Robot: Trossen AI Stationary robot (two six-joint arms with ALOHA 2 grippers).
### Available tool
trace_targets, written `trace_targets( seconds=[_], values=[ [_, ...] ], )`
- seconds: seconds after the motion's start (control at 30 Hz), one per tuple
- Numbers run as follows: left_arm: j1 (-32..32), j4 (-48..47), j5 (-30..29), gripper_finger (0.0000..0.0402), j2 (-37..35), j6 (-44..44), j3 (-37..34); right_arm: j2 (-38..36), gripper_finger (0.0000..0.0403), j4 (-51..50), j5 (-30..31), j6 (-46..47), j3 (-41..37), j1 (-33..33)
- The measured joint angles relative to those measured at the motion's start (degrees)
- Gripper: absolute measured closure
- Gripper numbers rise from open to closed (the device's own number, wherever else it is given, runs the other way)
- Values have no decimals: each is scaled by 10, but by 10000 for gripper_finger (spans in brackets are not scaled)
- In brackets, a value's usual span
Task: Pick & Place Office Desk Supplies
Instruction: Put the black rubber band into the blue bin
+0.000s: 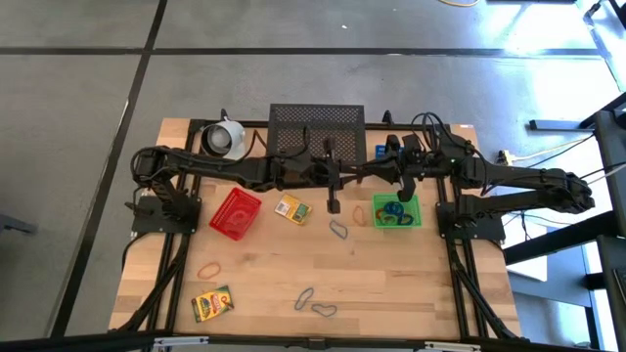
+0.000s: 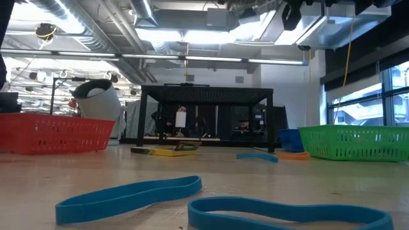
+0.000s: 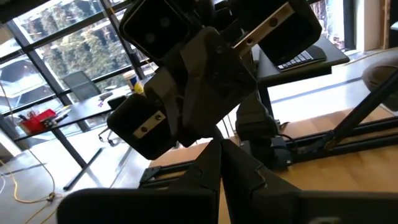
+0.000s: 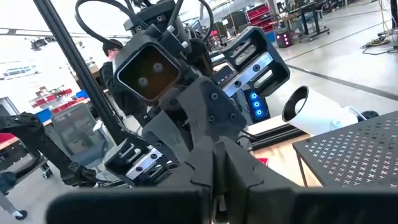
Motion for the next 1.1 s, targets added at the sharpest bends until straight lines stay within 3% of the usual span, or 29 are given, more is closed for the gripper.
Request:
trace_targets(
  seconds=[0.33,0.6,0.73,0.87,1.1],
  values=[
    [-1,0,-42,385,0,-60,0,0,393,-36,17,16,0,-12],
    [-1,-49,-82,296,0,-102,0,0,393,-92,30,9,0,-57],
    [-1,-83,-153,255,0,-128,0,-1,394,-132,38,4,0,-94],
    [8,-131,-220,235,-3,-178,0,-4,394,-215,82,0,0,-150],
    [27,-170,-211,231,-6,-239,0,25,394,-453,193,0,-1,-261]
  ],
)
